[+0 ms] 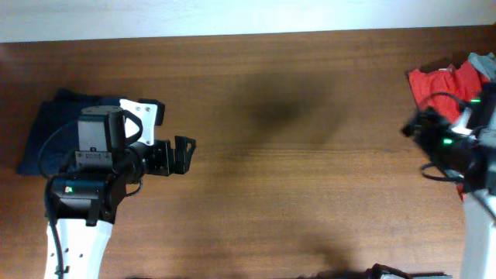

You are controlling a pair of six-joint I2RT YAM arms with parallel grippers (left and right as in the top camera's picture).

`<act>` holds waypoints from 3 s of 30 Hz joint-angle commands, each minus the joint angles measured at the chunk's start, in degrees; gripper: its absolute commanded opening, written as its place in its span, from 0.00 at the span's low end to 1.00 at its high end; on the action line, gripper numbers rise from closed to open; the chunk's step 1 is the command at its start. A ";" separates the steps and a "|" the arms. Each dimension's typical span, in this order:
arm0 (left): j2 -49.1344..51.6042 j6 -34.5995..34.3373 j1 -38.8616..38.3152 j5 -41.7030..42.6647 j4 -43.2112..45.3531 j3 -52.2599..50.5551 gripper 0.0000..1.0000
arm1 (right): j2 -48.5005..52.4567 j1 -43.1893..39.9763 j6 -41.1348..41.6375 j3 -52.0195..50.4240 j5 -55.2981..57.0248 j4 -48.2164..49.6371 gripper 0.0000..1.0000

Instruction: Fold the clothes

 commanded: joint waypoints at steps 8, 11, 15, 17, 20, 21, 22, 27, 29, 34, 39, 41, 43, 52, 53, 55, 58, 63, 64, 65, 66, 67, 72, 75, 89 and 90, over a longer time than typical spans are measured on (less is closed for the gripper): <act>0.59 -2.19 0.26 -2.84 0.02 1.14 0.99 | 13.68 -28.06 1.73 2.67 4.83 -4.68 0.99; 1.36 -2.21 0.26 -2.82 -0.33 1.14 0.99 | 16.85 -34.51 1.75 4.81 7.54 -4.81 0.99; 1.77 -2.21 0.26 -2.84 -0.92 1.14 0.99 | 19.28 -40.72 2.29 5.75 10.16 -4.85 0.98; 1.84 -2.19 0.26 -2.84 -0.90 1.14 0.99 | 20.44 -43.47 4.33 5.75 10.40 -4.87 0.99; 1.88 -2.19 0.26 -2.84 -1.05 1.14 0.99 | 21.57 -47.45 4.57 5.77 10.84 -4.85 0.92; 1.88 -2.19 0.26 -2.84 -1.16 1.14 0.99 | 21.75 -48.68 4.57 5.77 11.47 -4.87 0.91; 1.88 -2.19 0.26 -2.84 -1.33 1.14 0.99 | 21.79 -49.59 4.57 5.77 12.15 -4.87 0.91; 1.88 -2.19 0.26 -2.86 -1.77 1.14 0.99 | 21.84 -53.05 6.29 5.77 14.86 -4.35 0.91; 1.88 -2.19 0.26 -2.86 -1.75 1.14 0.99 | 21.90 -54.03 6.49 5.77 14.84 -3.54 0.91; 1.88 -2.19 0.26 -2.86 -1.75 1.11 0.99 | 23.65 -54.36 7.08 5.77 15.74 -1.55 0.87; 1.88 -2.19 0.26 -2.86 -1.75 1.14 0.99 | 26.97 -54.36 8.00 5.75 17.57 1.01 0.79; 1.88 -2.19 0.26 -2.84 -1.77 1.11 0.99 | 28.79 -54.34 7.98 5.75 17.64 2.49 0.75; 1.88 -2.19 0.26 -2.86 -1.77 1.11 0.99 | 30.23 -54.38 7.98 5.75 17.62 4.17 0.74; 1.88 -2.21 0.26 -2.82 -1.73 1.11 0.99 | 35.76 -54.14 9.51 5.73 17.14 10.91 0.56; 1.88 -2.21 0.26 -2.84 -1.68 1.11 0.99 | 36.52 -53.96 9.73 5.73 17.07 11.26 0.53; 1.88 -2.21 0.26 -2.82 -1.46 1.11 0.99 | 37.77 -53.75 10.60 5.70 16.68 11.41 0.49; 1.88 -2.23 0.24 -2.80 -0.81 1.11 0.99 | 39.15 -53.40 10.78 5.70 12.98 12.17 0.27; 1.88 -3.13 0.24 -2.78 -0.59 1.11 0.99 | 39.12 -53.13 10.75 6.03 3.04 12.76 0.04; 1.88 -3.10 0.24 -2.75 -0.59 1.11 0.99 | 38.99 -53.13 10.73 6.23 0.94 12.68 0.04; 1.88 -3.10 0.24 -2.78 -0.59 1.11 0.99 | 38.82 -53.13 10.73 6.56 -1.81 12.46 0.04; 1.88 -3.10 0.24 -2.78 -0.59 1.11 0.99 | 38.64 -53.13 10.73 6.67 -3.04 12.41 0.04; 1.88 -3.10 0.24 -2.75 -0.59 1.11 0.99 | 38.21 -53.13 10.73 6.88 -5.55 12.33 0.04; 1.88 -3.10 0.24 -2.78 -0.61 1.11 0.99 | 35.32 -53.13 10.71 8.50 -13.07 11.19 0.04; 1.88 -3.08 0.24 -2.78 -0.61 1.11 0.99 | 32.54 -53.13 10.23 9.92 -16.02 10.32 0.04; 1.88 -3.08 0.24 -2.80 -0.61 1.11 0.99 | 28.20 -53.11 8.79 11.58 -9.33 8.00 0.25; 1.88 -3.08 0.24 -2.80 -0.61 1.11 0.99 | 28.22 -53.11 8.79 11.41 -7.56 7.98 0.36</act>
